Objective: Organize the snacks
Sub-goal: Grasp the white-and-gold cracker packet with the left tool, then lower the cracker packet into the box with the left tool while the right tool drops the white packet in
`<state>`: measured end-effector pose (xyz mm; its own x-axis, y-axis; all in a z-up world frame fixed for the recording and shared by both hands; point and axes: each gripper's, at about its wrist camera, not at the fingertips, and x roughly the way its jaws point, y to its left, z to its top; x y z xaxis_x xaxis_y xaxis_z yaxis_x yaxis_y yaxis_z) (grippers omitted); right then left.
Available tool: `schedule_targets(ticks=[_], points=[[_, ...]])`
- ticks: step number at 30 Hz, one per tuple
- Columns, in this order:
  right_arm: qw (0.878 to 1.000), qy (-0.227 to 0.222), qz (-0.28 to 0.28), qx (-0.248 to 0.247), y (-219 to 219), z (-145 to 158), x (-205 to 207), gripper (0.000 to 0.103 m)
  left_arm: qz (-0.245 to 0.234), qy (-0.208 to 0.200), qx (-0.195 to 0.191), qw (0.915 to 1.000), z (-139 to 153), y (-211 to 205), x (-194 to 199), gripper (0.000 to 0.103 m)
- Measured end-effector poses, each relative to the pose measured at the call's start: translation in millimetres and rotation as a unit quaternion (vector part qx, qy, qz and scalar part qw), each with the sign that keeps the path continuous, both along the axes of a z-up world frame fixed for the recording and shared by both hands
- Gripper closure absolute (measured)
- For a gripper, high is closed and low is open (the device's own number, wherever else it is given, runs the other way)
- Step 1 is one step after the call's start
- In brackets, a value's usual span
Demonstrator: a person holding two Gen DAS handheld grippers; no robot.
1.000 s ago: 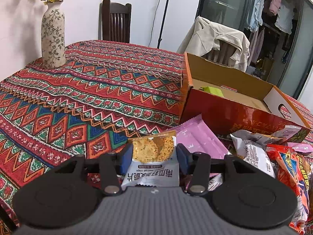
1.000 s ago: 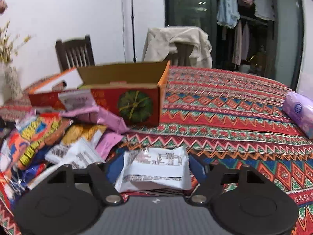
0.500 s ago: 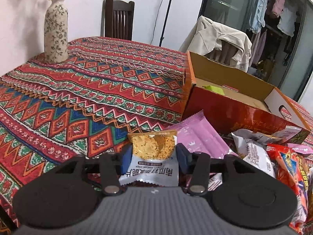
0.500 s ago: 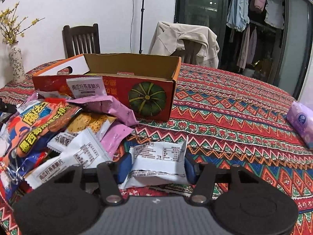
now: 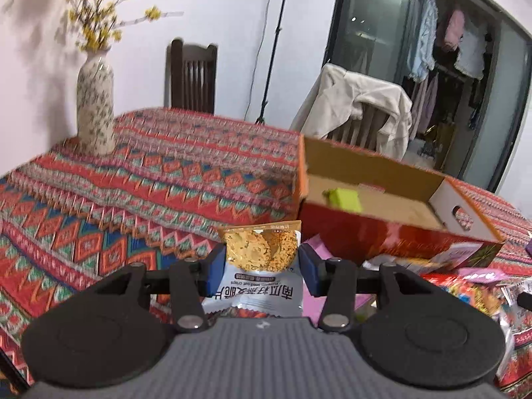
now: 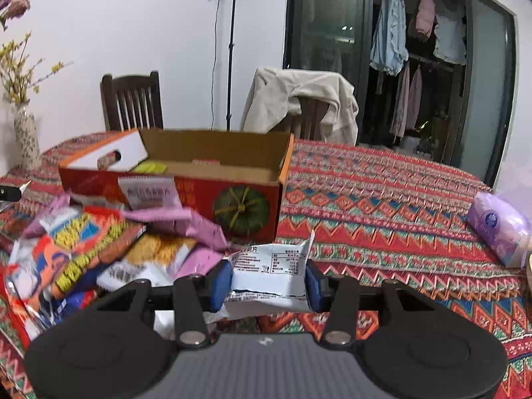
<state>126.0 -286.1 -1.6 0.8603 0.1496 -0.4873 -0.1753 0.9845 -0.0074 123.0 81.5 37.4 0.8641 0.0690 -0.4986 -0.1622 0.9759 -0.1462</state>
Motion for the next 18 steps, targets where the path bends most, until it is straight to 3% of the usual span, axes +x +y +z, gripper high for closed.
schedule_targets(ticks=[9,18], points=[[0.999,-0.04,-0.009,0.026,-1,33,20,0.057,-0.038,-0.037,0.026,0.9983,32,-31,22,0.055],[0.997,-0.064,0.005,0.052,18,61,69,0.057,-0.071,-0.052,0.044,0.9952,50,-68,73,0.055]])
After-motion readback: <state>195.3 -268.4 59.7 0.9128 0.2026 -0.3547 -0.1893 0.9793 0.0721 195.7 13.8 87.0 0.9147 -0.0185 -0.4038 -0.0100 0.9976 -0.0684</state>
